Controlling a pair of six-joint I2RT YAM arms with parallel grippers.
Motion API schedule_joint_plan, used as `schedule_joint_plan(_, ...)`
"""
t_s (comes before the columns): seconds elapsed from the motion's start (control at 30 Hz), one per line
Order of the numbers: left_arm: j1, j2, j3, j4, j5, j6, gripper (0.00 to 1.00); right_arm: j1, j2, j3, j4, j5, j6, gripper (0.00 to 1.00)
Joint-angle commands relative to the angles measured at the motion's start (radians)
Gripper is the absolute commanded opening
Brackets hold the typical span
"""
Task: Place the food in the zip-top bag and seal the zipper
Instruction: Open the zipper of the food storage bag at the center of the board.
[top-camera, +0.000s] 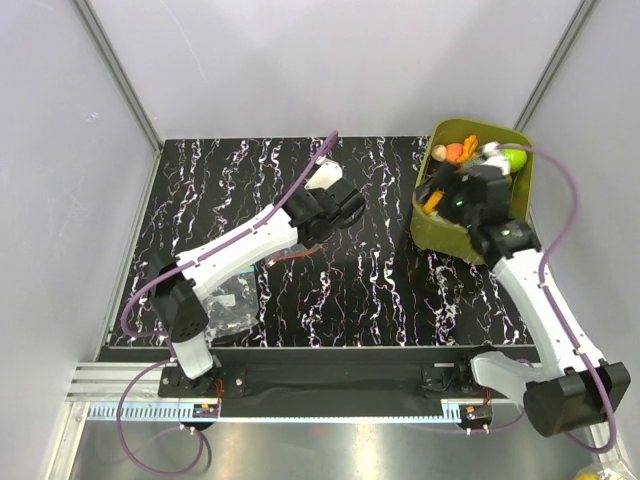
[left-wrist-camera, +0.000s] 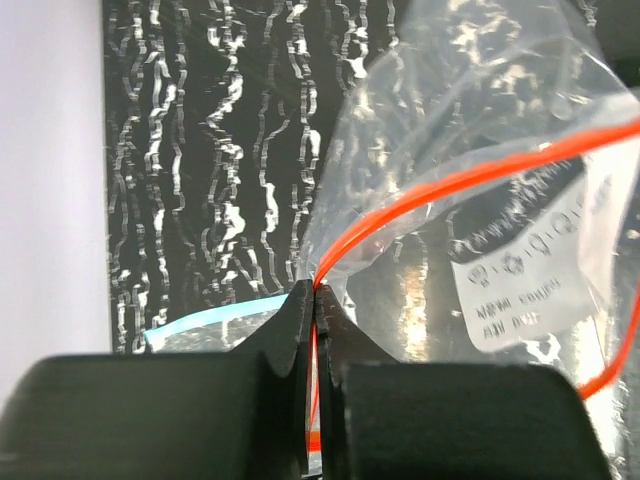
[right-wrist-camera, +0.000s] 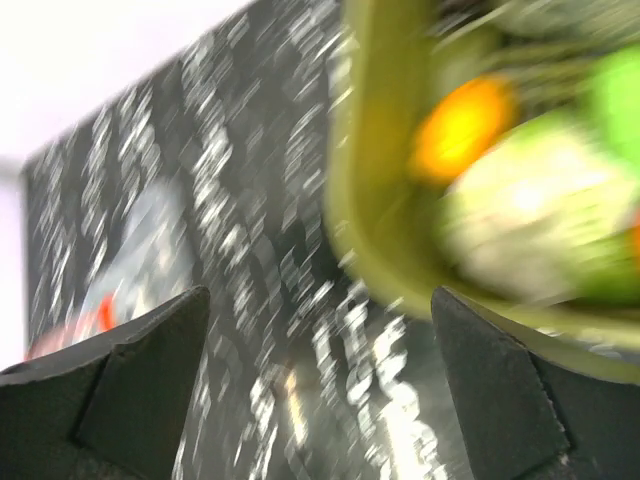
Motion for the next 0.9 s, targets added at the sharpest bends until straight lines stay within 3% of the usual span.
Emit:
schedule_joint_plan(0.0,0.0,-0.028,-0.014,0.064,0.054,-0.001,0.0,-0.135,0.046,0.094,-0.06,0.012,-0.068,1.0)
schedule_joint_plan(0.2,-0.007,-0.038,-0.032,0.067,0.094,-0.013,0.0,-0.283,0.365,0.393,-0.182,0.189,-0.138,1.0)
schedule_joint_plan(0.57,-0.004,-0.07,-0.061,0.092,0.194,-0.007,0.0,-0.311,0.749,0.665,-0.132,0.078,-0.088,1.0)
schedule_joint_plan(0.67,-0.005,-0.053,-0.045,0.083,0.261,-0.024,0.0,-0.311,0.838,0.76,-0.161,0.195,-0.043,1.0)
schedule_joint_plan(0.8,-0.008,-0.061,-0.078,0.081,0.39,-0.041,0.0,-0.317,0.959,0.997,-0.386,0.381,-0.078,1.0)
schedule_joint_plan(0.87,-0.007,-0.091,-0.103,0.084,0.401,-0.047,0.0,-0.329,0.968,1.041,-0.422,0.401,-0.095,1.0)
